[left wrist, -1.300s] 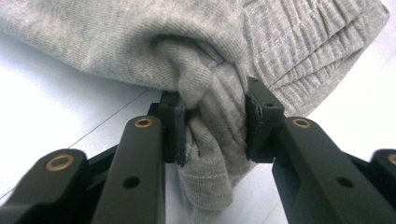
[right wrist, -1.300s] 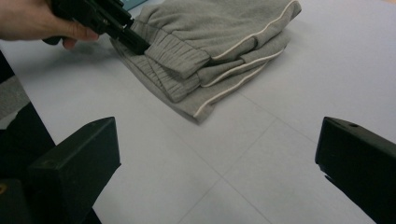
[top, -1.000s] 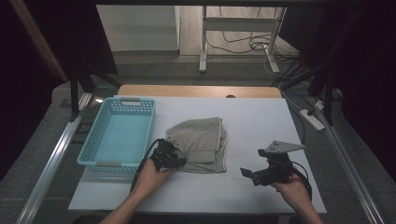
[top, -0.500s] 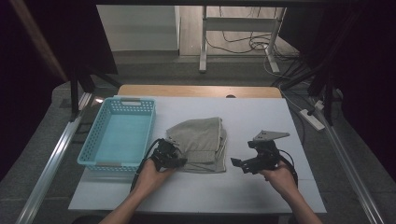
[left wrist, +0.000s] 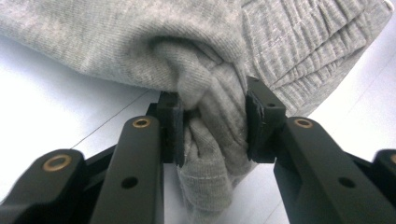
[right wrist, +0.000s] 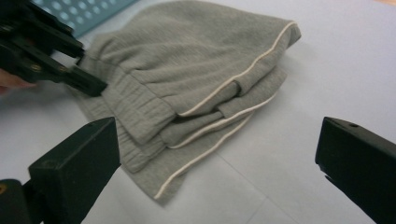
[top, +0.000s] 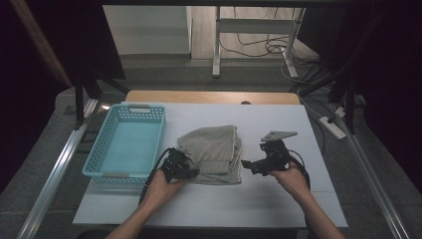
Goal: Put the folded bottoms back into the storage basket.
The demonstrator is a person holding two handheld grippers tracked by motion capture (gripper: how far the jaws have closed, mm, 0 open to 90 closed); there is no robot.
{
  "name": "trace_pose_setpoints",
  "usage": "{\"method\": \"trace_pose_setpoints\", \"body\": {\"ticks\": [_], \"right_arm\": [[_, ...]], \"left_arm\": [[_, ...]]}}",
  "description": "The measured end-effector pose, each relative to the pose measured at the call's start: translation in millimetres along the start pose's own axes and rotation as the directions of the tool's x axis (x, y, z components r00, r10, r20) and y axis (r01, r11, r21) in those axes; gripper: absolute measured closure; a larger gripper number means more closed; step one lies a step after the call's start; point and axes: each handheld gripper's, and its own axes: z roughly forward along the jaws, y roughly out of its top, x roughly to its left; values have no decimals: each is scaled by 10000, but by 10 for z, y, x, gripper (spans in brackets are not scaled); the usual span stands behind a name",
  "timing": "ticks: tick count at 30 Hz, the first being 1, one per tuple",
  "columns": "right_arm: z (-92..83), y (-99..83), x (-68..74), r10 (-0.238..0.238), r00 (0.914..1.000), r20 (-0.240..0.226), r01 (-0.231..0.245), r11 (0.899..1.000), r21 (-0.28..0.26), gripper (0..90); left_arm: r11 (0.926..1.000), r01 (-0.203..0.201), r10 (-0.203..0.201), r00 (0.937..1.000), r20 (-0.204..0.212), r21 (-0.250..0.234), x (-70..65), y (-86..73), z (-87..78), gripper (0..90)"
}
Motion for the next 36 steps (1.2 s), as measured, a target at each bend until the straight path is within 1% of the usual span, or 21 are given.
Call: {"method": "trace_pose_setpoints", "body": {"ticks": [3,4,9,13,14,15,17,19,22,26,29,30,31,34,36], "right_arm": [[65,35,1,-105,9996,259,100,9998,177,1],[102,63,-2,-136,9994,318,126,9994,330,2],[181,128,-13,-130,9995,296,115,9988,486,1],[297,210,-51,101,9998,194,-112,9982,585,1],[297,210,-51,101,9998,194,-112,9982,585,1],[347,237,-66,73,9998,189,-85,9978,662,1],[371,248,-70,87,9998,196,-101,9974,715,1],[416,271,-81,0,9996,266,-22,9967,816,1],[486,318,-103,16,9994,350,-49,9954,952,1],[530,362,-135,-22,9990,438,-23,9948,1019,1],[592,423,-201,276,9987,427,-317,9948,972,1],[592,423,-201,276,9987,427,-317,9948,972,1],[631,448,-236,368,9984,427,-408,9945,969,1],[699,474,-271,331,9980,542,-387,9935,1068,0],[744,491,-296,461,9970,619,-525,9931,1053,0]], "left_arm": [[10000,-11,11,10000,-1,-4,0,0,0,634],[10000,-24,24,10000,-16,-3,-2,0,0,633],[10000,-42,42,10000,-33,-21,-4,-2,1,631],[10000,-20,20,10000,-31,-13,-3,-2,0,626],[10000,-20,20,10000,-31,-13,-3,-2,0,625],[10000,0,0,10000,-31,-3,-3,-2,0,624],[10000,4,-4,10000,-44,8,-6,-1,-1,624],[10000,16,-16,10000,-36,30,-4,1,-1,624],[10000,42,-42,10000,-42,13,-5,1,0,624],[10000,40,-40,10000,-42,17,-6,2,0,624],[10000,51,-51,10000,-12,17,-2,1,0,623],[10000,51,-51,10000,-12,17,-2,1,0,623],[10000,47,-47,10000,-18,19,-3,1,0,621],[10000,47,-47,10000,-18,32,-3,3,1,620],[10000,53,-53,10000,-22,38,-4,4,1,620]]}}
